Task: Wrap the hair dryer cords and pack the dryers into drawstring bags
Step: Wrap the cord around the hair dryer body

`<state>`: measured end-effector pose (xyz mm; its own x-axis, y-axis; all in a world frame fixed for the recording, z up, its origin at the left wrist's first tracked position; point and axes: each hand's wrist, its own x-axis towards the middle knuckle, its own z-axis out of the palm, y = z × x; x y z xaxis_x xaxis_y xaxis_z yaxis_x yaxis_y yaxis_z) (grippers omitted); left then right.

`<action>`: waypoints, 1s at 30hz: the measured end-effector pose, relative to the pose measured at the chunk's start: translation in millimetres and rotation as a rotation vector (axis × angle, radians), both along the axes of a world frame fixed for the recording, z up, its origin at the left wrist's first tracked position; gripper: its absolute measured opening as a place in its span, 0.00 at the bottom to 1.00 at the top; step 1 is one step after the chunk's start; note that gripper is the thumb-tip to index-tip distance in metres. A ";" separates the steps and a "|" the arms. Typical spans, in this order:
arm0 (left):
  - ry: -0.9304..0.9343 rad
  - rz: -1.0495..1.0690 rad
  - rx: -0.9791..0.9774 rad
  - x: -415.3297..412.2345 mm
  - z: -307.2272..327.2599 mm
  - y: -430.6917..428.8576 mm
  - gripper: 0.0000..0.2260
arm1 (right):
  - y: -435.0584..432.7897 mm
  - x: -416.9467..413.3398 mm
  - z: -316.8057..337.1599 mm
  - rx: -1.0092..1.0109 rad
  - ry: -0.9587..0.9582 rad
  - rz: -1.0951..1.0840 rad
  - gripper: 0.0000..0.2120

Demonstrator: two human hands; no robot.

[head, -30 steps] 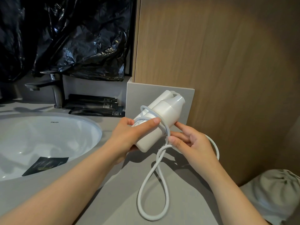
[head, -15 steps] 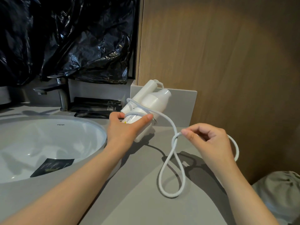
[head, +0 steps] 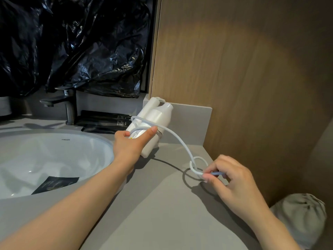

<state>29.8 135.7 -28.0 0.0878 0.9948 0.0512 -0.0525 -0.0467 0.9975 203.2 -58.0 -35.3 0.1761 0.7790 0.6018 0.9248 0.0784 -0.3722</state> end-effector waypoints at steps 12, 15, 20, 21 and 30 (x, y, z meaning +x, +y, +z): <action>-0.006 -0.147 0.023 2.0 2.5 -10.5 0.46 | 16.8 11.1 -9.7 -0.233 0.386 -0.413 0.19; -0.015 -0.171 0.026 3.2 2.7 -9.9 0.45 | 26.2 1.8 -5.1 -0.054 0.604 -0.336 0.38; 0.012 -0.173 0.027 4.1 0.1 -7.8 0.46 | 33.2 -9.5 3.9 0.218 0.139 -0.314 0.37; 0.020 -0.170 0.031 4.1 -0.9 -7.8 0.45 | 37.4 -10.7 6.2 0.173 0.104 -0.251 0.33; -0.043 -0.168 0.052 4.4 -0.5 -13.0 0.39 | 66.3 -18.2 -1.3 0.004 0.523 0.114 0.16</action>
<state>34.1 122.7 -28.5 0.2496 0.9622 0.1090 -0.1062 -0.0847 0.9907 185.1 8.2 -36.7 0.3678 0.8086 0.4592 0.6014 0.1697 -0.7807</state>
